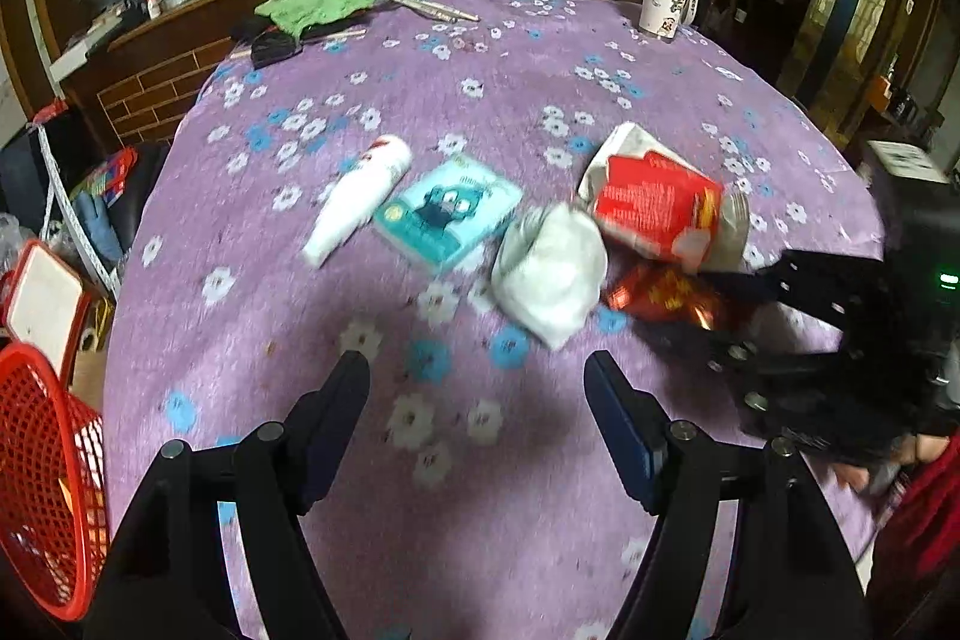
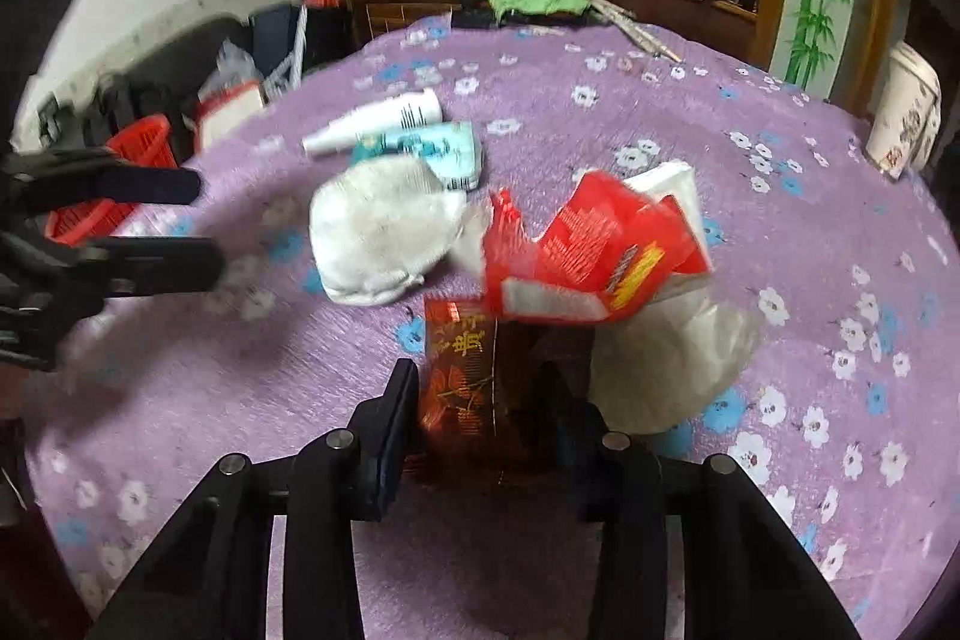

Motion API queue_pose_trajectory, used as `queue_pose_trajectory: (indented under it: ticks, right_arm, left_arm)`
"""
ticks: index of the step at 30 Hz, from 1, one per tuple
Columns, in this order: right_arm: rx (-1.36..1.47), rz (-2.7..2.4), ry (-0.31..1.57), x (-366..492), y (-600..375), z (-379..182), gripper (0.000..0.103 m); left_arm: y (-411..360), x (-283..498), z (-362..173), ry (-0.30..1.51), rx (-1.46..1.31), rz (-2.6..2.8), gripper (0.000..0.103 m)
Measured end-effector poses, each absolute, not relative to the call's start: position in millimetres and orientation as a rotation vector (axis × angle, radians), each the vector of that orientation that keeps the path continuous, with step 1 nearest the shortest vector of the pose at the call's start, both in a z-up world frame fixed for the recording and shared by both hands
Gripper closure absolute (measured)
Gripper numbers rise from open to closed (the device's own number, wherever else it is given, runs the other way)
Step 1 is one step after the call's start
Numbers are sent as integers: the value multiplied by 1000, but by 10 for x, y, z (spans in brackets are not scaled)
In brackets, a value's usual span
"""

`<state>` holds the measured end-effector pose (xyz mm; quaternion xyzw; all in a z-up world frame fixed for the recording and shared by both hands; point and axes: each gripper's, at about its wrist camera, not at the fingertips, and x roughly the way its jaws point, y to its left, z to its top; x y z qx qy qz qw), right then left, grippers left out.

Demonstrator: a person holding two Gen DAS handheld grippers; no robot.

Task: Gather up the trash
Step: 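Grasp the white crumpled tissue with the left tool while the right tool grasps the brown candy wrapper, then lift the white tissue and brown wrapper off the table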

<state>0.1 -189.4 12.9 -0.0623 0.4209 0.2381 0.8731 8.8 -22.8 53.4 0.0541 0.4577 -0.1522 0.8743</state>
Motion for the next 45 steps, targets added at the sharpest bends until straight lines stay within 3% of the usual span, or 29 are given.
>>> queue_pose_trajectory:
  ticks: [3, 7, 13, 14, 15, 17, 19, 21, 27, 28, 29, 35, 45]
  right_arm:
    - [-15, 523, 825, -29, -2070, 234, 62]
    - [107, 538, 800, 8, -2278, 288, 81]
    - [111, 544, 844, 27, -2292, 244, 81]
    - [109, 538, 841, 21, -2303, 251, 80]
    - [106, 528, 841, 18, -2314, 255, 73]
    - [123, 523, 845, 35, -2361, 250, 65]
    - [135, 528, 850, 34, -2391, 244, 63]
    - [123, 547, 882, 35, -2358, 207, 49]
    - [-17, 553, 926, 0, -2122, 92, 50]
    - [-27, 548, 931, 3, -2123, 66, 52]
    - [-37, 541, 923, -2, -2123, 67, 63]
    - [-129, 495, 914, -54, -2012, 82, 69]
    - [-53, 439, 847, -624, -1845, 423, 70]
  left_arm:
    - [-372, 201, 510, 951, 132, -318, 30]
    - [-552, 375, 410, 963, 153, -320, 30]
    - [-759, 581, 230, 989, 178, -317, 31]
    - [-787, 609, 196, 995, 183, -324, 35]
    - [-810, 623, 168, 997, 188, -329, 56]
    - [-839, 651, 117, 1003, 192, -328, 61]
    - [-833, 628, 117, 989, 188, -328, 66]
    - [-786, 571, 142, 977, 172, -325, 70]
    - [-550, 231, 313, 910, 124, -318, 70]
    - [-518, 182, 338, 901, 118, -316, 70]
    - [-477, 108, 371, 883, 115, -310, 70]
    - [-277, -193, 494, 818, 90, -274, 70]
    - [74, -441, 444, 816, -6, -265, 69]
